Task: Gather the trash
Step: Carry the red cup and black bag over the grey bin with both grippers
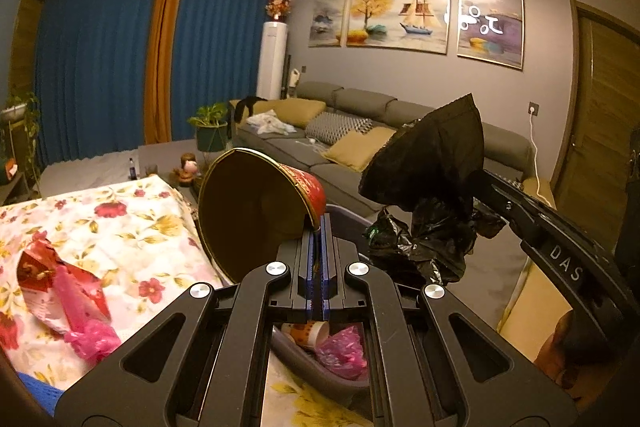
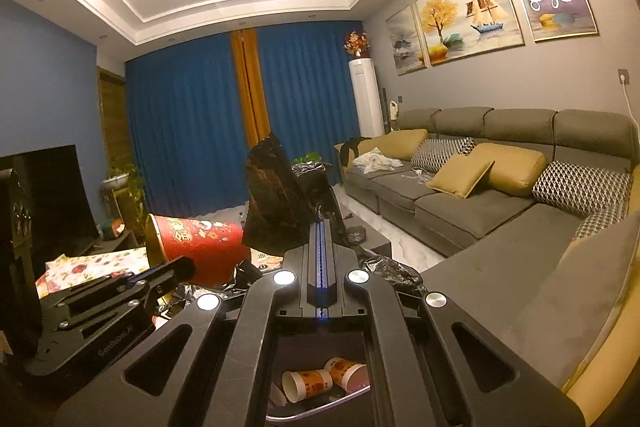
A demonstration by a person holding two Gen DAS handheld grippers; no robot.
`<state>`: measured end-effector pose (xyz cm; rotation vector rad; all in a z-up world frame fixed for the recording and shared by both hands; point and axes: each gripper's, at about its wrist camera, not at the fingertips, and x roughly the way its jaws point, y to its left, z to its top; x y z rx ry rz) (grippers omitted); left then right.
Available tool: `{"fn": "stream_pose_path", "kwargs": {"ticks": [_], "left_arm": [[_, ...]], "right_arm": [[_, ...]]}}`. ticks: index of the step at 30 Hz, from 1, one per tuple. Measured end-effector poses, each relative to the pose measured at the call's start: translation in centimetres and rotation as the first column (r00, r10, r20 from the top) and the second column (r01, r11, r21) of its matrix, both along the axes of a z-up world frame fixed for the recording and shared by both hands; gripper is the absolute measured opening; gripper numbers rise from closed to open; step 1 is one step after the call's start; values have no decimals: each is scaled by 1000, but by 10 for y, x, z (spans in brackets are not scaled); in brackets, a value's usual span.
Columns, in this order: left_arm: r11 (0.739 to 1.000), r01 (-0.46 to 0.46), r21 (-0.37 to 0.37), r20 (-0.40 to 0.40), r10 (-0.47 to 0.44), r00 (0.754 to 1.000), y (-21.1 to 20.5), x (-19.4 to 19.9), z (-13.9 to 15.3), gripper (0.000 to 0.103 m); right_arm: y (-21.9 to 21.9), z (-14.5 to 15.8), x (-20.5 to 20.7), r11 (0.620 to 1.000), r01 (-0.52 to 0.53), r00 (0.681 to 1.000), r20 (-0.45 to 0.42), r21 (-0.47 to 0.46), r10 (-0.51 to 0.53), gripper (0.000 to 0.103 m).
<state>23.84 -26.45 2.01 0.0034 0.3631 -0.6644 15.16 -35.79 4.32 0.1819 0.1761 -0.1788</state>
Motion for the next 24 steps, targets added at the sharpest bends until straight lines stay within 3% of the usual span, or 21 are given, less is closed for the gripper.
{"fn": "stream_pose_path", "kwargs": {"ticks": [24], "left_arm": [[998, 48, 28, -70, -46, 996, -34, 27, -24, 3]], "right_arm": [[-19, -9, 25, 998, -9, 999, -30, 65, 11, 1]]}}
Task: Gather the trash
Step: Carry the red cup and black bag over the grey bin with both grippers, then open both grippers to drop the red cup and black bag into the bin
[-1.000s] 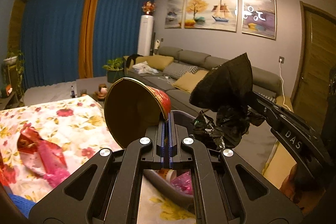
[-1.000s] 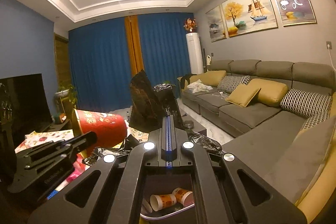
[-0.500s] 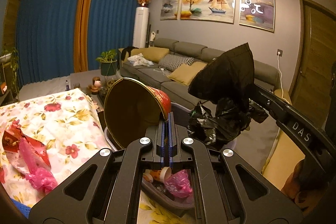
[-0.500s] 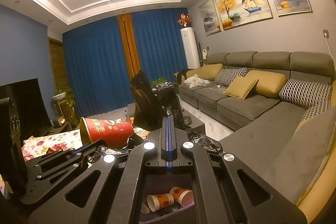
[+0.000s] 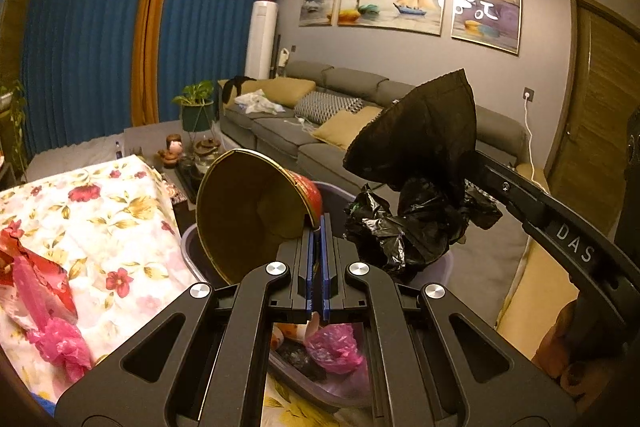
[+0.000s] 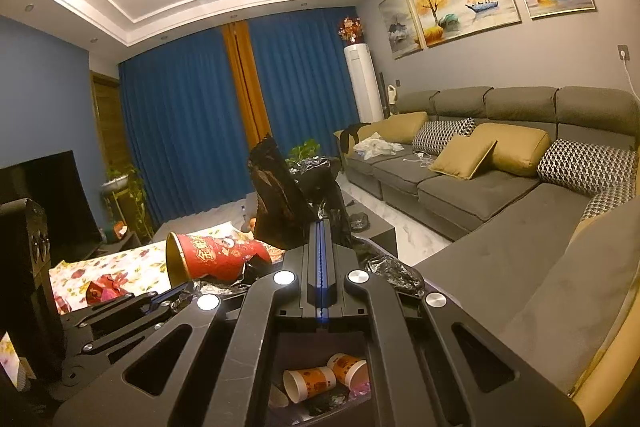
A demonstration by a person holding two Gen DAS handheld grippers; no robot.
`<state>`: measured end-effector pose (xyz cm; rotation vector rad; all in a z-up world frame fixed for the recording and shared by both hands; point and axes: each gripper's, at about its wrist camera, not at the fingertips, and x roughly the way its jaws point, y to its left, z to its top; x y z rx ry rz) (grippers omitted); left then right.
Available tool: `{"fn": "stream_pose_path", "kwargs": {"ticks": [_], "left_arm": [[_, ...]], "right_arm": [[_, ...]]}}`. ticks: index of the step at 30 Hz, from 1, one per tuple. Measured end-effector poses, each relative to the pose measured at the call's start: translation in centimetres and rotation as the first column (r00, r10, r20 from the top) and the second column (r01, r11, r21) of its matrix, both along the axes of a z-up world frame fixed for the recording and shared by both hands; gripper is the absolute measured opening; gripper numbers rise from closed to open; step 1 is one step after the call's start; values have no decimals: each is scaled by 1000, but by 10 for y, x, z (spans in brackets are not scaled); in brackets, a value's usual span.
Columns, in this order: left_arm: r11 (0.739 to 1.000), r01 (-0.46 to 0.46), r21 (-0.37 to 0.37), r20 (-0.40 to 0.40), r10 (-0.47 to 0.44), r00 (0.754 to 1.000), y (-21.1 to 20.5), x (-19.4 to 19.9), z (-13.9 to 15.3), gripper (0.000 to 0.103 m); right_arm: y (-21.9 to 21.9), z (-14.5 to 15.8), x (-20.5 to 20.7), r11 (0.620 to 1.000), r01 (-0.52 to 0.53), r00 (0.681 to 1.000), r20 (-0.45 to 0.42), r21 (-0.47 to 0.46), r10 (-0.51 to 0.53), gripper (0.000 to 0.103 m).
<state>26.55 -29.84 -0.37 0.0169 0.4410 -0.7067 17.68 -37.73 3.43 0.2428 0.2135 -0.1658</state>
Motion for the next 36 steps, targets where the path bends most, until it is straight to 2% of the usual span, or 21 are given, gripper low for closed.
{"fn": "stream_pose_path", "kwargs": {"ticks": [7, 8, 10, 11, 12, 13, 15, 21, 27, 28, 29, 31, 33, 36], "left_arm": [[1000, -7, -8, -19, 7, 1000, 3, 6, -3, 3], [1000, -12, -4, -22, 12, 1000, 4, 8, -3, 8], [1000, -26, -7, -26, 25, 999, 7, 9, -4, 24], [999, -35, -16, -28, 35, 999, 10, 9, -4, 40], [999, -36, -29, -28, 36, 999, 13, 9, -3, 50], [998, -37, -43, -27, 35, 999, 16, 9, -3, 53], [997, -57, -52, -23, 56, 998, 21, 9, -2, 67], [989, -121, -88, -22, 119, 993, 46, 5, 5, 83], [979, -186, -80, -1, 186, 983, 77, -6, 12, 89], [978, -193, -83, 3, 194, 981, 82, -7, 13, 90], [974, -209, -85, 5, 210, 978, 88, -9, 15, 91], [970, -224, -91, 3, 225, 974, 97, -12, 18, 91], [965, -244, -93, 3, 246, 969, 107, -16, 21, 92], [958, -271, -95, 2, 272, 962, 121, -22, 25, 92]], "right_arm": [[-11, 2, 6, 1000, -13, 1000, -5, 13, 13, 1], [-11, 1, 7, 1000, -14, 1000, -6, 15, 14, 1], [-13, 1, 8, 1000, -16, 1000, -9, 26, 16, 1], [-14, 0, 9, 999, -13, 1000, -13, 31, 13, 1], [-15, 0, 9, 999, -12, 1000, -14, 33, 12, 1], [-16, -1, 10, 999, -9, 1000, -18, 35, 10, 1], [-19, -1, 11, 999, -7, 1000, -26, 40, 8, 1], [-20, -5, 17, 999, -5, 998, -58, 42, 7, 1], [-16, -10, 22, 999, -8, 996, -90, 43, 12, 2], [-15, -11, 23, 999, -6, 995, -94, 42, 10, 15], [-14, -12, 23, 999, -3, 995, -95, 38, 7, 38], [-11, -13, 22, 1000, 8, 996, -90, 25, -6, 57], [-7, -14, 21, 1000, 10, 996, -90, 15, -9, 59], [-3, -13, 18, 1000, 12, 996, -92, 10, -11, 66]]}}
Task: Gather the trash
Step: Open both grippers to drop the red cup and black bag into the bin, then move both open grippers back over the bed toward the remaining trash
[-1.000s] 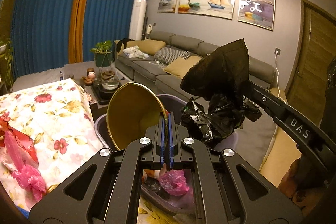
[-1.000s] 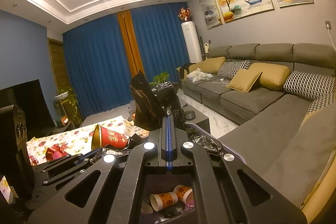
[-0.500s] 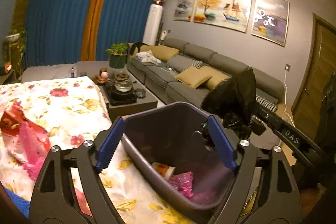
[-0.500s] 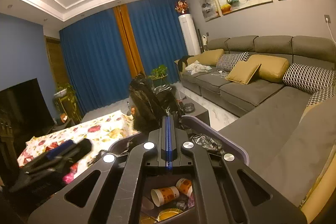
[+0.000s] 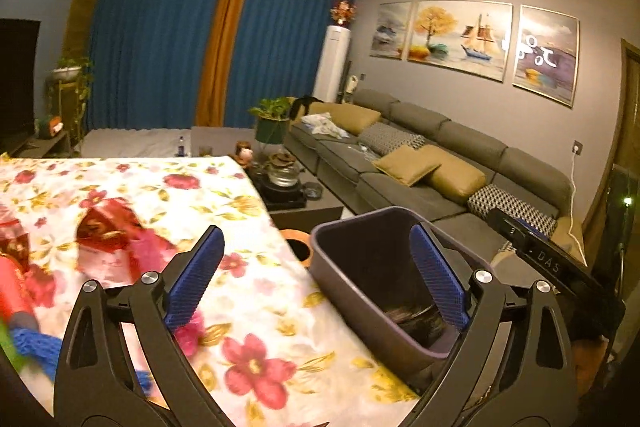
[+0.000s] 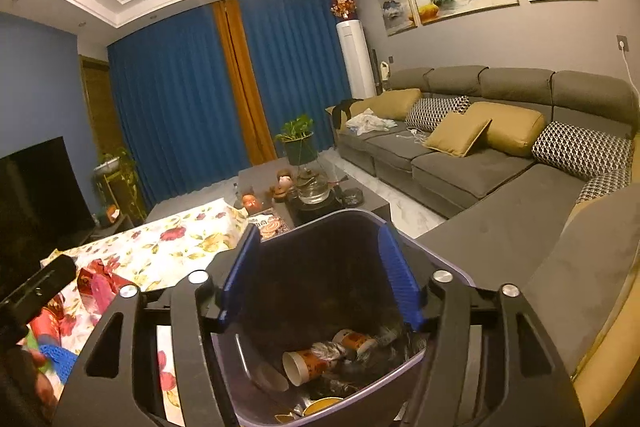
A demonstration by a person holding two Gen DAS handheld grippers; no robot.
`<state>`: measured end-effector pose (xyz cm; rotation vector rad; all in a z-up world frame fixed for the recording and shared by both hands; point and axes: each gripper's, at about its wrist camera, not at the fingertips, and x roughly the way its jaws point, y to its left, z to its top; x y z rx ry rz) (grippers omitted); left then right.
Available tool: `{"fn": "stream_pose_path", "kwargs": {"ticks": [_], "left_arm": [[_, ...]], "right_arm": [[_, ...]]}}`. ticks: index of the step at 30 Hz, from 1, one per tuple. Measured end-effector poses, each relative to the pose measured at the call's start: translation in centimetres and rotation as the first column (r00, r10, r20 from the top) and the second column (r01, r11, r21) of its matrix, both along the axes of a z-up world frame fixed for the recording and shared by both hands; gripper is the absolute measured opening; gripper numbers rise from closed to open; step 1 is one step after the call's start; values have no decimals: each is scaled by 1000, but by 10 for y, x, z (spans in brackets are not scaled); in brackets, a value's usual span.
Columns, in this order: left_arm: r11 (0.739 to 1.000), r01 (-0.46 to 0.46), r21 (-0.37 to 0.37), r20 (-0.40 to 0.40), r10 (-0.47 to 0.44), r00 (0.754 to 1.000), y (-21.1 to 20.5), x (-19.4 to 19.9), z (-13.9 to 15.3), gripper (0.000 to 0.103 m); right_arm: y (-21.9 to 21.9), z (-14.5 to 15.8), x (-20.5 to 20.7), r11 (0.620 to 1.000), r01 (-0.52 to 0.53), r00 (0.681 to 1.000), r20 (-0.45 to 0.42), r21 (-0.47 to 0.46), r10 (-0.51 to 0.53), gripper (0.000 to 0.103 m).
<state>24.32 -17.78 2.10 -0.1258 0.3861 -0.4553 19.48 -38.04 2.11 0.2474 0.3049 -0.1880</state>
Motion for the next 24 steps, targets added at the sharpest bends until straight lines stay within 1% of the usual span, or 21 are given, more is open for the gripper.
{"fn": "stream_pose_path", "kwargs": {"ticks": [2, 3, 5, 7, 10, 17, 22, 24], "left_arm": [[1000, -15, -5, 2, 15, 1000, 9, -5, 1, 94], [1000, -22, -5, 6, 22, 1000, 13, -8, 2, 95], [999, -44, 4, 13, 44, 999, 22, -14, 1, 95], [998, -68, 15, 19, 67, 998, 32, -20, -2, 95], [993, -113, 31, 20, 112, 994, 50, -28, -7, 95], [974, -219, 58, 9, 219, 976, 100, -40, -16, 95], [946, -313, 78, -4, 315, 949, 147, -46, -27, 95], [931, -356, 83, -12, 359, 933, 168, -48, -31, 95]], "right_arm": [[7, 1, -7, 1000, 0, 1000, 9, -16, 0, 76], [10, 2, -10, 1000, 0, 1000, 14, -25, 0, 77], [18, 5, -15, 999, 2, 1000, 25, -51, -1, 85], [26, 6, -21, 997, 4, 1000, 29, -76, -2, 87], [36, 8, -29, 996, -2, 1000, 31, -92, 5, 87], [71, 15, -42, 995, -49, 997, 53, -89, 54, 87], [105, 14, -42, 989, -117, 992, 43, -94, 122, 87], [120, 11, -40, 985, -145, 988, 34, -98, 149, 87]]}}
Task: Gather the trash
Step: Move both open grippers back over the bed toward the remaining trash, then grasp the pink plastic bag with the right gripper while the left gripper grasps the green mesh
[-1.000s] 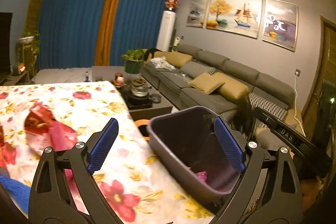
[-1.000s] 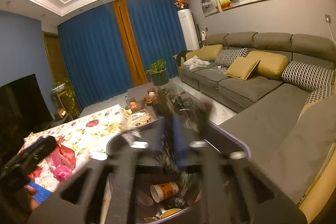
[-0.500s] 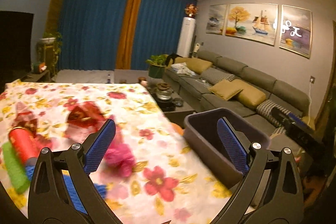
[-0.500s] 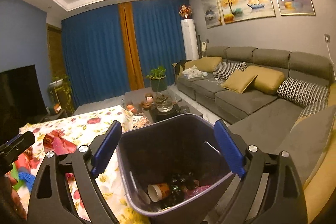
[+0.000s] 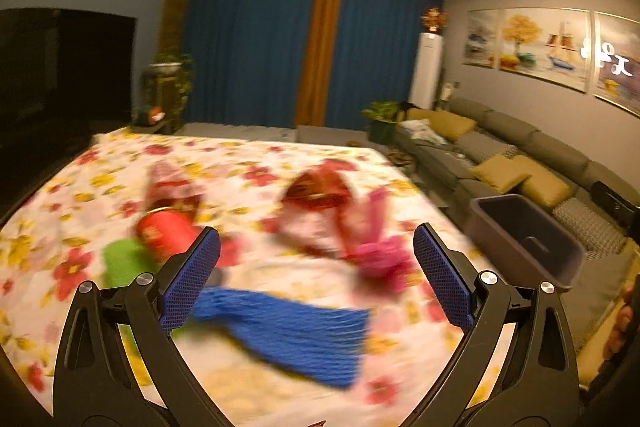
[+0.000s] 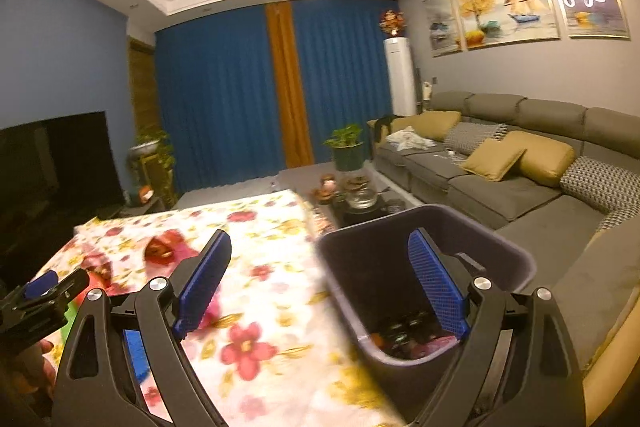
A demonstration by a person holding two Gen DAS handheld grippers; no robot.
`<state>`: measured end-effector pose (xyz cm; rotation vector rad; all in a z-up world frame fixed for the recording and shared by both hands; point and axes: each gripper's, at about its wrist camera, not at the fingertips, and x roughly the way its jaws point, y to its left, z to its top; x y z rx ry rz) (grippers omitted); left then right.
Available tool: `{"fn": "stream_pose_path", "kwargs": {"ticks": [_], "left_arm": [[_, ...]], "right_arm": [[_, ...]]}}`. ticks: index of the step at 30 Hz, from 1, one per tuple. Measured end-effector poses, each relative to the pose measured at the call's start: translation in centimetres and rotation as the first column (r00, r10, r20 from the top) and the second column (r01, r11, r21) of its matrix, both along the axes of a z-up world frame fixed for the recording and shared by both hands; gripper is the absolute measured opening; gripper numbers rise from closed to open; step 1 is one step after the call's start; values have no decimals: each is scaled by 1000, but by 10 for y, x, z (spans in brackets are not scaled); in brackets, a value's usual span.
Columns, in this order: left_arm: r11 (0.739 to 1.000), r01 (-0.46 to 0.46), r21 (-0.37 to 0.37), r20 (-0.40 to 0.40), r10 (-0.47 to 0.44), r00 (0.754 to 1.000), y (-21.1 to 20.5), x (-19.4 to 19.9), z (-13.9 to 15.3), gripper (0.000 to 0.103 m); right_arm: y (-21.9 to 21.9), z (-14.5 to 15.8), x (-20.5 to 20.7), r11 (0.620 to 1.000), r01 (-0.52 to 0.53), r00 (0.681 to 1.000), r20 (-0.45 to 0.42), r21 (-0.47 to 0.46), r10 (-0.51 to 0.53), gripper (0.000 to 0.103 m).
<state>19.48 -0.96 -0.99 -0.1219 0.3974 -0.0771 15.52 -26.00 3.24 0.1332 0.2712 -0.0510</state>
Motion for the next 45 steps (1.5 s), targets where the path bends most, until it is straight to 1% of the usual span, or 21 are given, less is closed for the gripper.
{"fn": "stream_pose_path", "kwargs": {"ticks": [6, 10, 15, 20, 23, 26, 27, 31, 33, 36, 38, 39, 41, 43, 45], "left_arm": [[995, -98, -9, -17, 98, 995, 52, -3, -8, 95], [991, -131, -12, -36, 131, 991, 78, 0, -13, 95], [985, -168, -32, -45, 166, 985, 100, 4, -15, 95], [983, -177, -54, -23, 176, 984, 108, 15, -8, 95], [982, -178, -62, -12, 178, 984, 110, 24, -5, 95], [985, -165, -38, 1, 166, 986, 108, 31, -8, 95], [986, -166, -31, -5, 166, 986, 110, 34, -12, 95], [982, -173, -83, -61, 168, 984, 122, 42, -21, 95], [980, -175, -90, -75, 169, 983, 124, 45, -24, 95], [983, -165, -80, -91, 157, 983, 123, 46, -28, 95], [983, -164, -81, -96, 156, 983, 123, 45, -30, 95], [983, -164, -83, -99, 156, 983, 124, 45, -31, 95], [982, -168, -81, -107, 159, 981, 126, 43, -32, 95], [980, -181, -83, -112, 171, 979, 129, 40, -34, 95], [976, -196, -99, -120, 183, 976, 134, 38, -34, 95]], "right_arm": [[52, -10, 15, 996, -81, 996, -35, -27, 80, 87], [85, -20, 27, 991, -122, 991, -57, -62, 119, 87], [112, -28, 46, 984, -153, 986, -79, -88, 146, 87], [132, -35, 69, 979, -175, 982, -86, -104, 167, 87], [141, -42, 87, 977, -183, 979, -108, -105, 172, 82], [147, -52, 106, 977, -181, 976, -140, -110, 165, 77], [149, -55, 112, 977, -180, 975, -150, -114, 162, 76], [155, -67, 132, 974, -184, 969, -190, -135, 157, 69], [157, -72, 140, 972, -187, 966, -207, -143, 155, 66], [161, -78, 151, 967, -210, 954, -247, -143, 170, 54], [161, -79, 155, 966, -219, 949, -261, -137, 178, 41], [162, -80, 157, 964, -229, 944, -272, -132, 187, 37], [161, -82, 160, 961, -250, 933, -294, -116, 207, 23], [158, -82, 159, 960, -262, 930, -291, -97, 225, 13], [155, -80, 155, 960, -264, 933, -276, -87, 232, 8]]}}
